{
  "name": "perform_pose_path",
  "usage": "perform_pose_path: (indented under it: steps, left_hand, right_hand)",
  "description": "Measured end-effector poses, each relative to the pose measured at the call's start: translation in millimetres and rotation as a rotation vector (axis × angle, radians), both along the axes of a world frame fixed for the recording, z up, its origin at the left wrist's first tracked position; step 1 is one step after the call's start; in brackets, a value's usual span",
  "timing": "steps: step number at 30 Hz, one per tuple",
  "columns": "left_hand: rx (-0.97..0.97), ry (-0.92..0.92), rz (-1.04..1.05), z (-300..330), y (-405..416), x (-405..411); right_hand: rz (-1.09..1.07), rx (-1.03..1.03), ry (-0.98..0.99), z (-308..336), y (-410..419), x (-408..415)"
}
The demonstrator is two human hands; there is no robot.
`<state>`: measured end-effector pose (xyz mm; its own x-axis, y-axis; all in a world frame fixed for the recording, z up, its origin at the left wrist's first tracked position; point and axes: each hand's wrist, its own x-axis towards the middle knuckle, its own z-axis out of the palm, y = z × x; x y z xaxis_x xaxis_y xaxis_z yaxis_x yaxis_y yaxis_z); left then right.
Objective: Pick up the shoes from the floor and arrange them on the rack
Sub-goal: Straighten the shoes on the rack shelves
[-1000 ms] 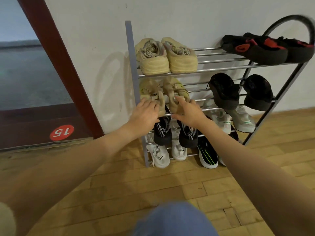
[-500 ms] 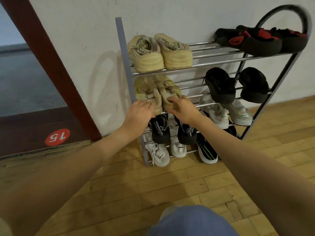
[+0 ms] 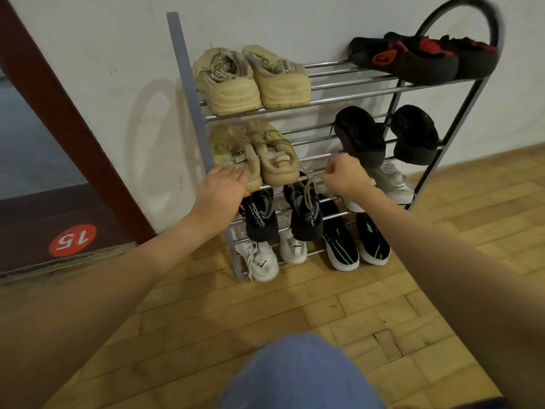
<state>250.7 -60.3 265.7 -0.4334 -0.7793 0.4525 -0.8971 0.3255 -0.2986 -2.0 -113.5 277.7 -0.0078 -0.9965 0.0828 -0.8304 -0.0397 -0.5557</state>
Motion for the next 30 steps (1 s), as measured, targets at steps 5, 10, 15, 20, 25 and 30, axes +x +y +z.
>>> perform_pose_path:
  steps: [5, 10, 15, 20, 25, 30]
  left_hand:
    - [-0.001, -0.008, -0.015, -2.1, -1.7, 0.2]
    - [0.010, -0.013, -0.016, -4.2, -3.8, 1.1]
    - [0.018, -0.022, -0.013, -3.0, -4.9, 1.1]
    - [0.028, -0.022, -0.012, -2.6, -4.8, 1.6]
    - [0.049, -0.036, -0.015, -1.2, -6.1, 2.3]
    - [0.079, -0.048, 0.021, 2.2, -2.7, 2.3]
  right_hand:
    - [0.046, -0.042, -0.058, -16.2, -6.3, 12.8]
    - [0.049, -0.076, 0.070, -22.8, -11.1, 24.5]
    - [-0.024, -0.134, -0.171, -10.7, -16.8, 18.5]
    - [-0.224, -0.051, -1.108, 22.5, -20.3, 30.0]
    - [-0.042, 0.030, -1.410, 41.9, -19.5, 61.8]
    - [0.107, -0.045, -0.476, 33.0, -19.1, 64.7]
